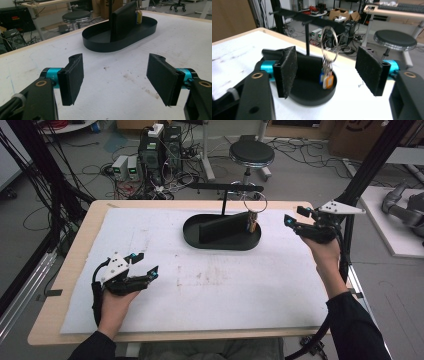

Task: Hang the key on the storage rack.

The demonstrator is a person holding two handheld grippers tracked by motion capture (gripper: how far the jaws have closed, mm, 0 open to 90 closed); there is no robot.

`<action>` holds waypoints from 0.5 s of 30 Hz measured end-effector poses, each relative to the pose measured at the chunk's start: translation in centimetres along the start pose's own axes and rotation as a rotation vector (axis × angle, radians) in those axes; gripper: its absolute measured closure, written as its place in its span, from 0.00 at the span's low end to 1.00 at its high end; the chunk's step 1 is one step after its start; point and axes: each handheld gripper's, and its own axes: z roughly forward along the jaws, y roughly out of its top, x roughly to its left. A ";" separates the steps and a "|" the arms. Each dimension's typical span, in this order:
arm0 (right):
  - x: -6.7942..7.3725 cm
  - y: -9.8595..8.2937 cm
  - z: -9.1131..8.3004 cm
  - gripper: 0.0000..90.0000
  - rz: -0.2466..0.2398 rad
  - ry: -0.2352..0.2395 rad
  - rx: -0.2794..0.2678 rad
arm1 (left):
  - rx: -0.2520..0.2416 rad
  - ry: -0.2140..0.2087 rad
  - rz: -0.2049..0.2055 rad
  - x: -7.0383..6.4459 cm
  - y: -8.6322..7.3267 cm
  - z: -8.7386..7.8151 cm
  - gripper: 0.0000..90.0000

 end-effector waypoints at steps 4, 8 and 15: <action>0.4 -2.0 -1.5 0.34 0.030 0.017 -0.009 | -0.001 -0.008 0.005 -0.1 0.2 0.5 0.33; 0.9 -4.7 -2.8 0.31 0.078 0.044 -0.050 | -0.001 -0.005 0.004 -0.1 0.2 0.8 0.33; 1.9 -9.6 -3.8 0.35 0.131 0.087 -0.121 | -0.007 0.003 0.015 -0.1 0.1 0.8 0.33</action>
